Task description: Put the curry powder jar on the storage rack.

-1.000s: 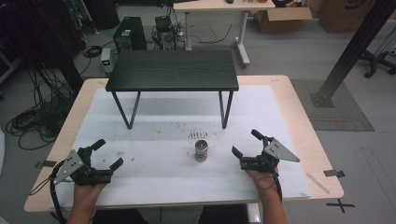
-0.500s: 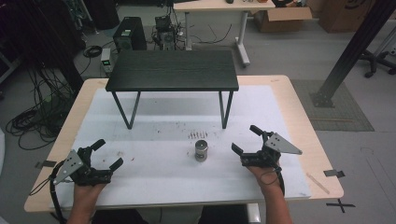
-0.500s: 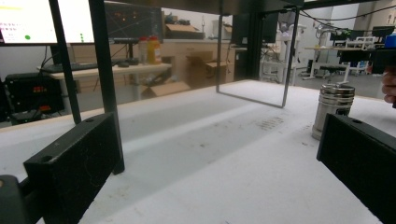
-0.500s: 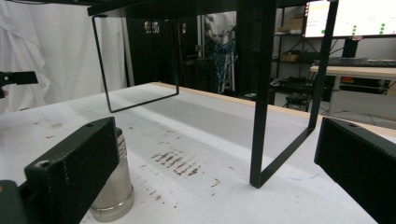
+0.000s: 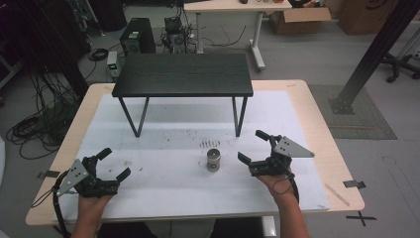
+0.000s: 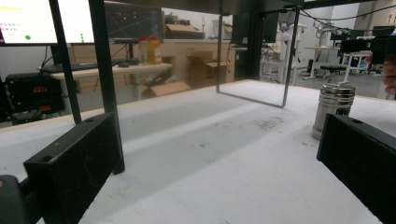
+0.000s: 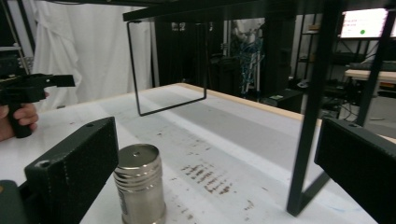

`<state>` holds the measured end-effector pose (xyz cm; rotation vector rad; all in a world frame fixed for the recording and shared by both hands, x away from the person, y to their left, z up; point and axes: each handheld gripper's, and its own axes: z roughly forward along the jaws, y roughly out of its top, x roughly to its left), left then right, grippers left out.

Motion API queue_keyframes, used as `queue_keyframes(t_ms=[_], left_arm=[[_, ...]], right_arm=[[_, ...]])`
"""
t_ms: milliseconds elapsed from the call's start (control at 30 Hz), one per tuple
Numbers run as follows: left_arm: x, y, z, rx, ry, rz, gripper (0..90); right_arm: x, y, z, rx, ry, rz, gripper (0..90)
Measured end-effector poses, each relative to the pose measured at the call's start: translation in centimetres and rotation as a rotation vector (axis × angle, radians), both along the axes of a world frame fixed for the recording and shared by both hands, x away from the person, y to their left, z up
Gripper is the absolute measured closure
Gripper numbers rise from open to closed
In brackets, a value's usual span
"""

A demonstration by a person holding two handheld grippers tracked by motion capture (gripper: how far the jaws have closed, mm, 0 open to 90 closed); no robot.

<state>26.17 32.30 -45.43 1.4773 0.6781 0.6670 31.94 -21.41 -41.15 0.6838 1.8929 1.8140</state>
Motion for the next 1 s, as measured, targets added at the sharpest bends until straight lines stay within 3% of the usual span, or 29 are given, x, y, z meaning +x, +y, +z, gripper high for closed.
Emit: queue_keyframes(t_ms=[433, 1000], left_arm=[[0.0, 0.0, 0.0, -0.001, 0.000, 0.000, 0.2], [0.0, 0.0, 0.0, -0.001, 0.000, 0.000, 0.2]], right_arm=[[1.1, 3.0, 0.4, -0.075, 0.062, 0.168, 0.0], [2.0, 5.7, -0.5, -0.153, 0.134, 0.254, 0.1]])
